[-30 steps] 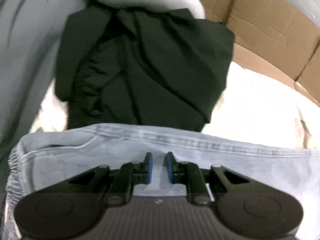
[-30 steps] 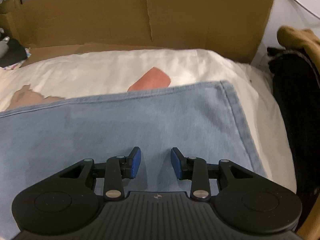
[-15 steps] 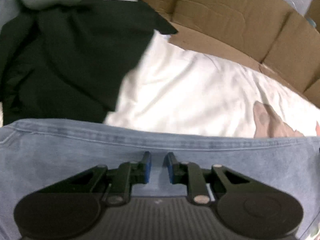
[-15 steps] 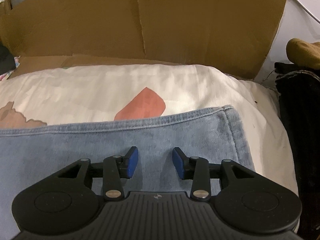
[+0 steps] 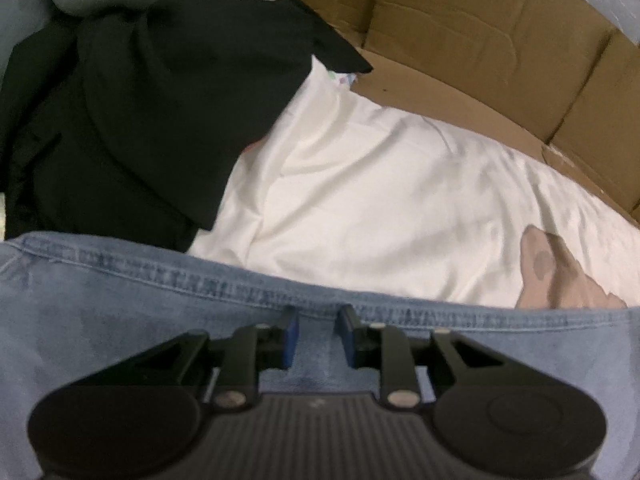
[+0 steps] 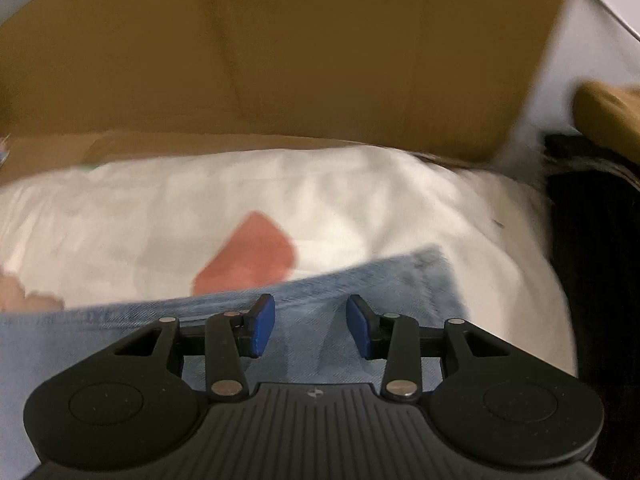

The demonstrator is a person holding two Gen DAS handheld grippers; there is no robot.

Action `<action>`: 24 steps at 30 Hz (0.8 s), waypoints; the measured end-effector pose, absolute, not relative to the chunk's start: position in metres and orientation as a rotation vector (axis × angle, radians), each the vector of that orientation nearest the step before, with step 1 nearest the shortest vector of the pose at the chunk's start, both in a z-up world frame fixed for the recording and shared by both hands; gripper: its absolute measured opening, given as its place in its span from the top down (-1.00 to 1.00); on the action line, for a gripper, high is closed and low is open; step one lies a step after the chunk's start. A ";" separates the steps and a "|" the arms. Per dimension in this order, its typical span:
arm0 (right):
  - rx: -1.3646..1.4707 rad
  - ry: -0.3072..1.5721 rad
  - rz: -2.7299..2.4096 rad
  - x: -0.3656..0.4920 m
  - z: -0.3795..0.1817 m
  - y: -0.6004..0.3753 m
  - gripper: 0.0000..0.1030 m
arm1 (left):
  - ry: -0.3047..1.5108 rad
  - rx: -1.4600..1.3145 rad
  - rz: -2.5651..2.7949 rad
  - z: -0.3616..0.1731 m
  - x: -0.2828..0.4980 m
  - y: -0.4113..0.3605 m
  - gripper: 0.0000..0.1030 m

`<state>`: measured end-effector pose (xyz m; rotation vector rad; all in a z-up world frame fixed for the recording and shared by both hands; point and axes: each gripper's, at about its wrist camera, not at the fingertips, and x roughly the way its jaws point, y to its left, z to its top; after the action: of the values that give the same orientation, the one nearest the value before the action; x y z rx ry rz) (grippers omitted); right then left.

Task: Fold clothes

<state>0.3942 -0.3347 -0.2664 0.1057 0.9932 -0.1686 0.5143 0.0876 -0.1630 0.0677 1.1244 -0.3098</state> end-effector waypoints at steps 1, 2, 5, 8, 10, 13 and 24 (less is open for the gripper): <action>0.139 0.997 -0.163 0.390 -0.262 -0.339 0.10 | 1.128 0.073 -0.318 -0.160 0.514 0.091 0.56; 0.162 0.998 -0.155 0.385 -0.258 -0.343 0.10 | 1.132 0.079 -0.327 -0.157 0.514 0.094 0.55; 0.163 0.981 -0.116 0.365 -0.241 -0.349 0.10 | 1.111 0.089 -0.325 -0.138 0.510 0.108 0.55; 0.176 0.969 -0.104 0.347 -0.222 -0.358 0.10 | 1.102 0.105 -0.312 -0.118 0.512 0.126 0.52; 0.176 0.955 -0.092 0.337 -0.205 -0.365 0.10 | 1.095 0.133 -0.300 -0.105 0.514 0.137 0.51; 0.182 0.944 -0.056 0.325 -0.180 -0.374 0.10 | 1.075 0.170 -0.279 -0.075 0.510 0.156 0.46; 0.138 0.856 0.136 0.246 -0.059 -0.378 0.10 | 1.031 0.154 -0.191 0.031 0.441 0.243 0.36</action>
<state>0.2458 -0.3783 -0.0590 0.1375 0.8561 0.1361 0.4411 0.2434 0.0312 0.1544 1.0309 -0.1906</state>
